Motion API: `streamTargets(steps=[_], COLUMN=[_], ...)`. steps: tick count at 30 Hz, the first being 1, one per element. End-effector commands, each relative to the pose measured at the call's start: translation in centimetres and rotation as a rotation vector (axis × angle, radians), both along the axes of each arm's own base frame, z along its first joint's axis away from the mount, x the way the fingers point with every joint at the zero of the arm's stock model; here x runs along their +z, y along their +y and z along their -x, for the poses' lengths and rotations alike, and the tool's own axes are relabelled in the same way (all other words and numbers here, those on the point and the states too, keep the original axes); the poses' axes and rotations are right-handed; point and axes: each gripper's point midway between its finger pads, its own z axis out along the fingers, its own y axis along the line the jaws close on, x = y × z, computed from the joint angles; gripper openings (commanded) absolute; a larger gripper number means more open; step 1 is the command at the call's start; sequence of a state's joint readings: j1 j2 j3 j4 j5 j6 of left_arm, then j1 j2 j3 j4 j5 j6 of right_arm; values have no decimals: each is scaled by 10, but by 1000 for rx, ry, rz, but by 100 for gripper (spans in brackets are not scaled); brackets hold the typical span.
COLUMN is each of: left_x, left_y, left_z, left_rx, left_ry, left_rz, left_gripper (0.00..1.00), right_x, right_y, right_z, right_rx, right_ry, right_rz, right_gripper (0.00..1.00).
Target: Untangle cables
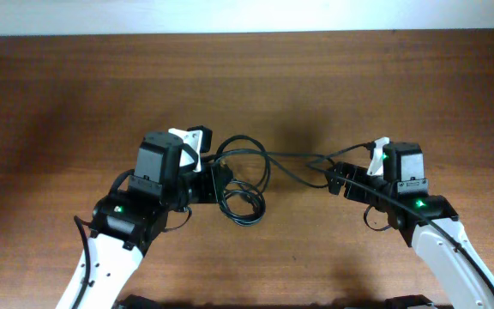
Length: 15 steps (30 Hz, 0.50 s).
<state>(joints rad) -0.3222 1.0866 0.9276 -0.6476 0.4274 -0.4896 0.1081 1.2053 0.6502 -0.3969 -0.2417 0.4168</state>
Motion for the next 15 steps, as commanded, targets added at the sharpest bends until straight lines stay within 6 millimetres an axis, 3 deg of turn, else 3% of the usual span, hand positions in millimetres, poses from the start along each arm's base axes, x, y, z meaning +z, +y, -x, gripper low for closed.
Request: streamTargets(steps=[1, 9, 15], left_x=[14, -4, -4], left_y=[7, 43, 44], left_z=[-5, -10, -11], left_rx=[21, 158, 160], left_ry=[-56, -11, -10], left_rz=[-1, -118, -115], left_gripper=[0, 0, 0], right_x=[1, 0, 2], right_y=[-12, -12, -8], right_z=[-5, -4, -5], right_rx=[-52, -52, -36], right_ry=[-3, 1, -4], right_rz=[47, 47, 25], right_gripper=[99, 99, 99])
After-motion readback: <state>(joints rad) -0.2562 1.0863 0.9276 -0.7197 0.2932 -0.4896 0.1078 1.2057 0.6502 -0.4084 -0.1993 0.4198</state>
